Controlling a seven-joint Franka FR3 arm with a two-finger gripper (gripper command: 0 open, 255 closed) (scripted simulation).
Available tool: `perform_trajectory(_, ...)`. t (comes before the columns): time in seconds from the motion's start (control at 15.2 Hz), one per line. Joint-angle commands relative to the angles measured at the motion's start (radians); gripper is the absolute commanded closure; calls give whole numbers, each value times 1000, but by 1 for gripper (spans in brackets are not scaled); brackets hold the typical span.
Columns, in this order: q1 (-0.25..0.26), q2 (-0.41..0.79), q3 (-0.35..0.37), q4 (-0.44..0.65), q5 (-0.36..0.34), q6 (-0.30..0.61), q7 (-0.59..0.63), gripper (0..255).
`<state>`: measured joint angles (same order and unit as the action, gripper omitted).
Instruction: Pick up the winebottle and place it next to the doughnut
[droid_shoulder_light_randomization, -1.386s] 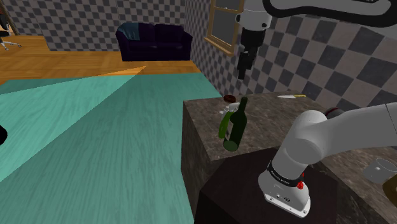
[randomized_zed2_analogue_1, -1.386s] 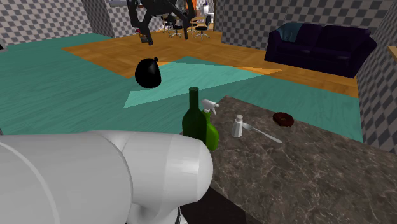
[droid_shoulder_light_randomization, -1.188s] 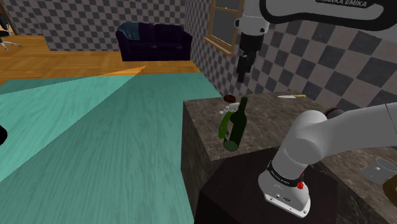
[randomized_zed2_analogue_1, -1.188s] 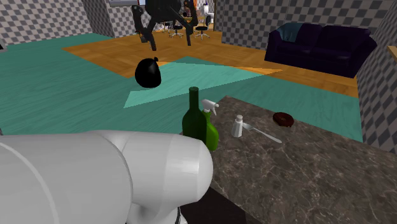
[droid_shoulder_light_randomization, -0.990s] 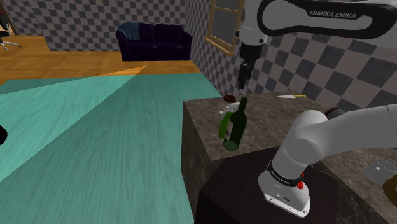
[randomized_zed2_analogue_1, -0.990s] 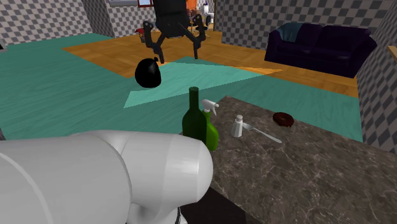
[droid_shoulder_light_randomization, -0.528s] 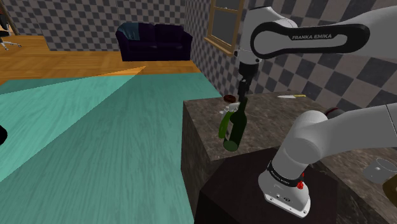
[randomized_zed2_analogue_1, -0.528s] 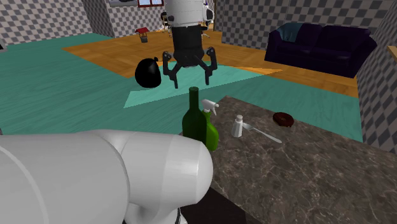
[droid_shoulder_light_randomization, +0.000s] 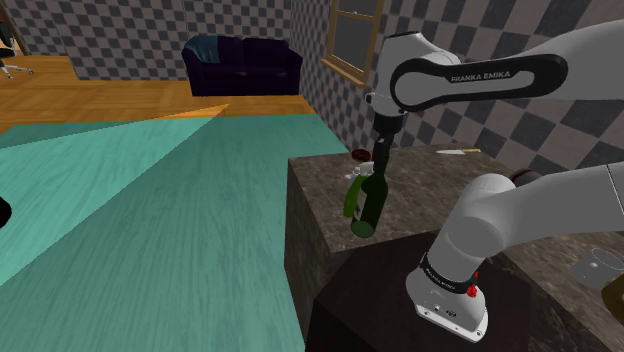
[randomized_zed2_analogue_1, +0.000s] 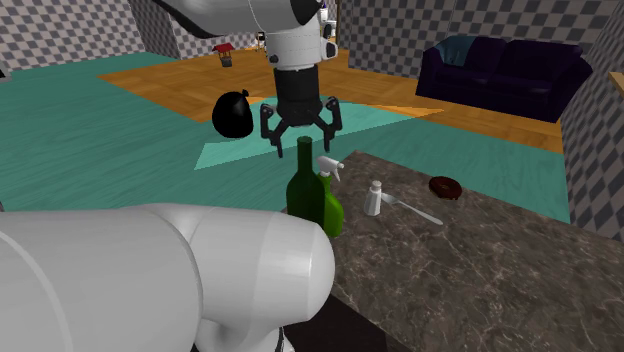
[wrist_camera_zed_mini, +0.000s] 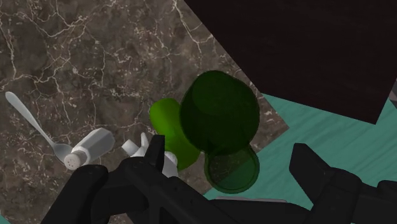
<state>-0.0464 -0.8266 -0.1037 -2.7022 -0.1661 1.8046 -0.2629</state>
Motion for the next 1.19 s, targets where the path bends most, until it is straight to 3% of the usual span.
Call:
perform_trajectory(0.0,-1,2,-2,-5,-2,7,-1,0)
perform_trajectory(0.33,-1,2,-2,-5,-2,7,-1,0)
perform_trajectory(0.4,-1,2,-2,-5,-2,7,-1,255)
perform_trajectory(1.12,0,-2,1,20,1,-21,-3,255)
